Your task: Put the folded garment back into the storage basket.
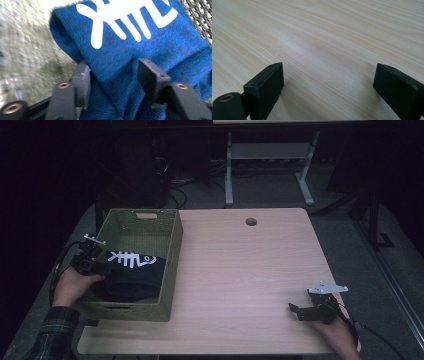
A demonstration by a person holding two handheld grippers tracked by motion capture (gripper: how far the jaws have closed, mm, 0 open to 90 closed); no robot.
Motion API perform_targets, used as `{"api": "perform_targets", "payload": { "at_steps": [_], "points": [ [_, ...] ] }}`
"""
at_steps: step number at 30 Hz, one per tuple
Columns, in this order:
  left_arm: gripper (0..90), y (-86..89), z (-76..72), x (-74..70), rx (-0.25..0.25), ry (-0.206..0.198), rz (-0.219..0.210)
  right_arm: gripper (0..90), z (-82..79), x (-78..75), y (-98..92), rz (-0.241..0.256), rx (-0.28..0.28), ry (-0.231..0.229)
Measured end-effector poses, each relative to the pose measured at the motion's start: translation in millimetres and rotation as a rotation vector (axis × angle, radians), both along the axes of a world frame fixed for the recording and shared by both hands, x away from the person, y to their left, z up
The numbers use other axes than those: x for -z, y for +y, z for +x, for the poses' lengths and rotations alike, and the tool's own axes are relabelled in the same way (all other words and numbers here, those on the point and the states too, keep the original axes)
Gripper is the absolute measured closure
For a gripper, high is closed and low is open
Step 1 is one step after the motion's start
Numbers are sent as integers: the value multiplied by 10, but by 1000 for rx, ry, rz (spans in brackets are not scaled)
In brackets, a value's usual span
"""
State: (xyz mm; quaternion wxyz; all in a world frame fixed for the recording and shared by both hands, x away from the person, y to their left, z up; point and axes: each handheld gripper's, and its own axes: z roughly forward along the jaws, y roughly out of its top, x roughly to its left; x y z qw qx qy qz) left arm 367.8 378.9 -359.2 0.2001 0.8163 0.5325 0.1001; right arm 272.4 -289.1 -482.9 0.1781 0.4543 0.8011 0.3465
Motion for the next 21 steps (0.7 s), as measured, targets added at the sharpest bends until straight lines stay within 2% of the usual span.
{"api": "perform_targets", "payload": {
  "at_steps": [3, 8, 12, 15, 21],
  "points": [
    [378, 23, -37, -72, -10, -41, 10, 91, 0, 0, 0, 0, 0, 0],
    [280, 26, -80, -148, -15, -101, -10, 91, 0, 0, 1, 0, 0, 0],
    [200, -39, -82, -162, -11, -105, -24, 91, 0, 0, 0, 0, 0, 0],
    [144, -106, -83, -178, -5, -131, -41, 91, 0, 0, 0, 0, 0, 0],
    [130, -262, -95, -244, 21, -174, -73, 91, 0, 0, 0, 0, 0, 0]
  ]
}}
